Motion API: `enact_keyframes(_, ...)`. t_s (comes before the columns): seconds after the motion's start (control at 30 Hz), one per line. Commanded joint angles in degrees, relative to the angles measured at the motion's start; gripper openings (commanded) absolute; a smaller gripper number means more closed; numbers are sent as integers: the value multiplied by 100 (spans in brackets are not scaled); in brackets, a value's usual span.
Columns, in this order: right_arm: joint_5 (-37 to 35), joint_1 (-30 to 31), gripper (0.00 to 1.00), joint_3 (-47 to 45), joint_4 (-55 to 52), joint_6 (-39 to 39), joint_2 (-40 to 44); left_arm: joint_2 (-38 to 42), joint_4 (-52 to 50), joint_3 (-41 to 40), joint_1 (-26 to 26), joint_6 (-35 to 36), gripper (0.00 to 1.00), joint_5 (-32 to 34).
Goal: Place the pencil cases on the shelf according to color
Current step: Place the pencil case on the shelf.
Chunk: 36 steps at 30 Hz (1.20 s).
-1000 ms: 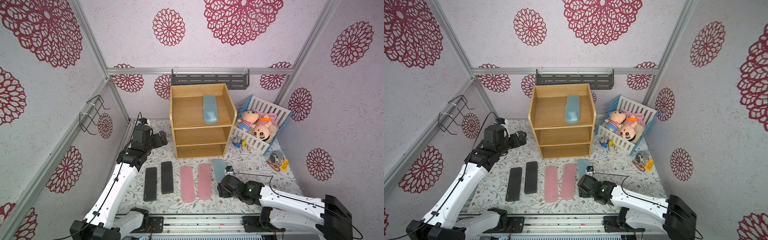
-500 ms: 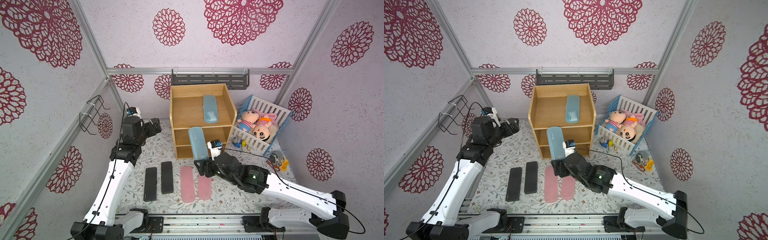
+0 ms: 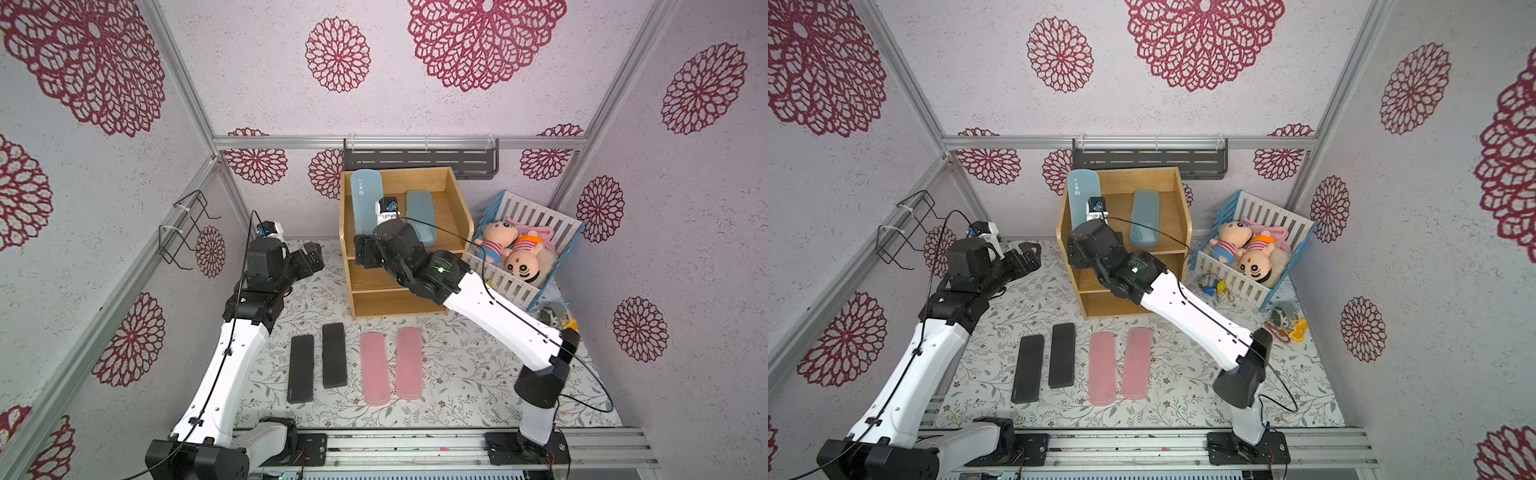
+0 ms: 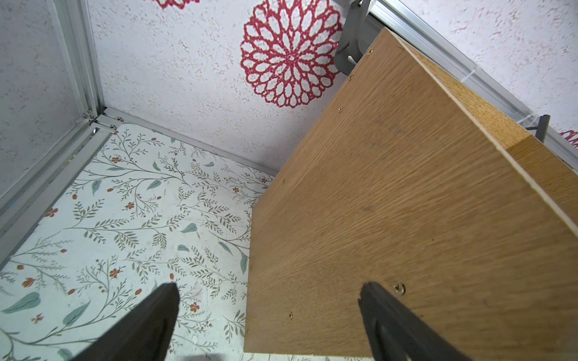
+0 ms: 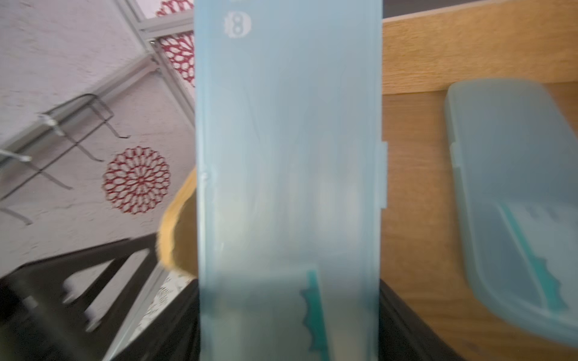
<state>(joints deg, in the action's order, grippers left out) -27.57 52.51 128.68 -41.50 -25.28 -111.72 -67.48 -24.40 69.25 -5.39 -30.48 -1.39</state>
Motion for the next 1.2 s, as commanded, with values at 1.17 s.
enact_keyframes(1.17,-161,246,99,552,-616,746,465,-143,-59,-35,-271,270,97,227)
